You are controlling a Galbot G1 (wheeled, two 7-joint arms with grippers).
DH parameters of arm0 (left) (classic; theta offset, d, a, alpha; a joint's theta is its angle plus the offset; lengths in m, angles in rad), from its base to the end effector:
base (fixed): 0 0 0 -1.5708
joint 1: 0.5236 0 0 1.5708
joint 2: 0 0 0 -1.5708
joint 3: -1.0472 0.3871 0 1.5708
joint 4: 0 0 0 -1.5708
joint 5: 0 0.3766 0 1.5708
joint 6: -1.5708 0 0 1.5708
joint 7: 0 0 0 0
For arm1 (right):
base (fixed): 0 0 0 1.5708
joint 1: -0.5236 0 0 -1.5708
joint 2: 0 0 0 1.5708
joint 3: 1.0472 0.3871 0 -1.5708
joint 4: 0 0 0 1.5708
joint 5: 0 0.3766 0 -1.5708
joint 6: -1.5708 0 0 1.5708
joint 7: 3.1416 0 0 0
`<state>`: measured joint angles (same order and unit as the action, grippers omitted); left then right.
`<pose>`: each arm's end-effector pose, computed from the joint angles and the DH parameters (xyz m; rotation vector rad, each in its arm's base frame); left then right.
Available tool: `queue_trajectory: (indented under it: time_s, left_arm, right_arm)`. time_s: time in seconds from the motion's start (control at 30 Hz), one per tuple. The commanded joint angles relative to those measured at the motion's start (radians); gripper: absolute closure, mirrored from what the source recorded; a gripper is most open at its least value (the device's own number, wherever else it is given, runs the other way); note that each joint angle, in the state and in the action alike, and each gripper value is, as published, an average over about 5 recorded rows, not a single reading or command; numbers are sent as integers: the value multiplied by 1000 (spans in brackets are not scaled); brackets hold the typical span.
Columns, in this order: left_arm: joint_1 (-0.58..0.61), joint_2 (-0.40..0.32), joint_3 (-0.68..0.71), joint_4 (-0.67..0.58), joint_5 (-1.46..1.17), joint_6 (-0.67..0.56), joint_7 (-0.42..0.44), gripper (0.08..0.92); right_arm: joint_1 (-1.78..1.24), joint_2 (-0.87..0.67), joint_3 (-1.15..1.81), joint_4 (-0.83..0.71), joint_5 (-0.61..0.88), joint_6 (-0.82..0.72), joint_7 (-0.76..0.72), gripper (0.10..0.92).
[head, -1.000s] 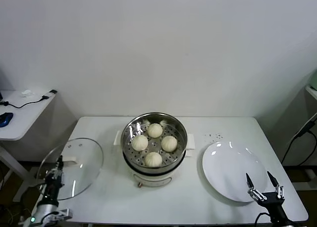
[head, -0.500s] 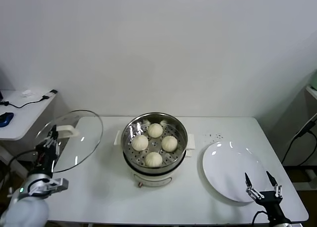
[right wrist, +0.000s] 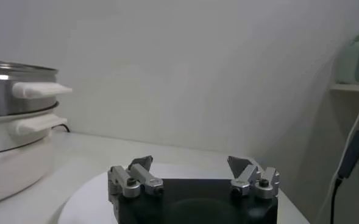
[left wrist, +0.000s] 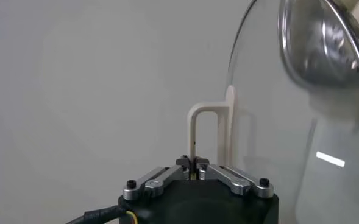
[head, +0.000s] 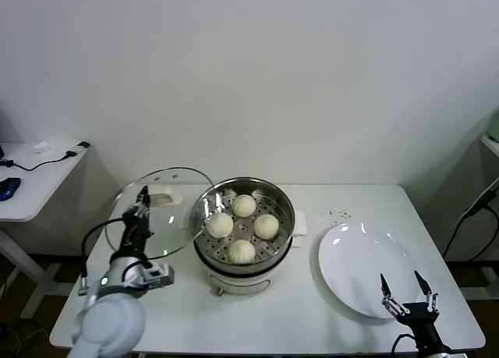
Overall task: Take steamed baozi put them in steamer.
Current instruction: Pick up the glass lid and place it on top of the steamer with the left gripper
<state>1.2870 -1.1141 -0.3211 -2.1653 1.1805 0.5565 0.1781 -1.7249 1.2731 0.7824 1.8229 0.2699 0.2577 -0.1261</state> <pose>0.2527 0.0214 -0.2531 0.1623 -2.2891 -2.0363 0.1161 -0.1752 -0.4181 -0.0069 -3.0215 0.1907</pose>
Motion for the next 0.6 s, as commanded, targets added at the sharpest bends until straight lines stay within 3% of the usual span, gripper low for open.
queue_trajectory:
  time_s: [0.03,0.33,0.6]
  left_arm:
    - [-133,-201,273,-7,271,120,119,866]
    - [-139,-372,364,107,423,95,94,866]
    - [-144,-421,389,181,447,97,76,866]
  right_arm:
    - [3,15,-2,5,-21,-4,5,203]
    - [10,26,-3,1,-27,2,10,203]
    - [8,25,6,-17,-22,23,10,203]
